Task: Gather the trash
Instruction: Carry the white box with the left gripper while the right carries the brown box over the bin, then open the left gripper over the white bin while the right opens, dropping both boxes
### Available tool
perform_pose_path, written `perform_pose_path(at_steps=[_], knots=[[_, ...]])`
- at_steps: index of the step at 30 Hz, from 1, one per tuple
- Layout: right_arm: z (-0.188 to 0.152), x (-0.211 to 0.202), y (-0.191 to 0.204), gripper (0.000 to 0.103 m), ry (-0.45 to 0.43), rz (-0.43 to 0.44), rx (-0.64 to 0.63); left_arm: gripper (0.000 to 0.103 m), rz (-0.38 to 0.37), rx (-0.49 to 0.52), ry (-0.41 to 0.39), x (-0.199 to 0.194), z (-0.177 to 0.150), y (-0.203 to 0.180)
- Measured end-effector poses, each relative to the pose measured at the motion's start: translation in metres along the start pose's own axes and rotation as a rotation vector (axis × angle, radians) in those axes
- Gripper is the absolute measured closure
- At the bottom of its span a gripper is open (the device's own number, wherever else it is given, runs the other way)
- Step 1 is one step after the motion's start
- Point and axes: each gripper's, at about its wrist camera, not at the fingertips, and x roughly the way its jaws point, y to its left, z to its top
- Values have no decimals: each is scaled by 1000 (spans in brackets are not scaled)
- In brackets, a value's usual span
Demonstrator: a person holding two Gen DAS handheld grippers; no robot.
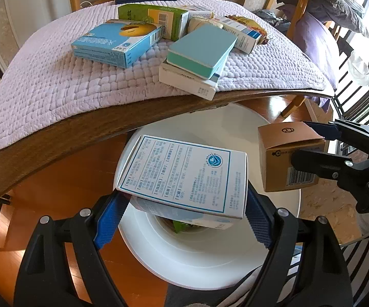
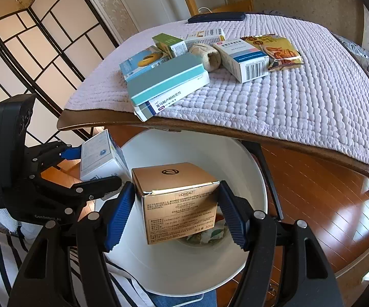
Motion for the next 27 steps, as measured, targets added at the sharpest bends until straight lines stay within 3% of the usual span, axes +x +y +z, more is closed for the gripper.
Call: perform_pose_path(at_steps=[27], knots=[[2, 13, -8, 38, 43, -29, 14, 18, 35, 20, 56, 28, -8, 0]])
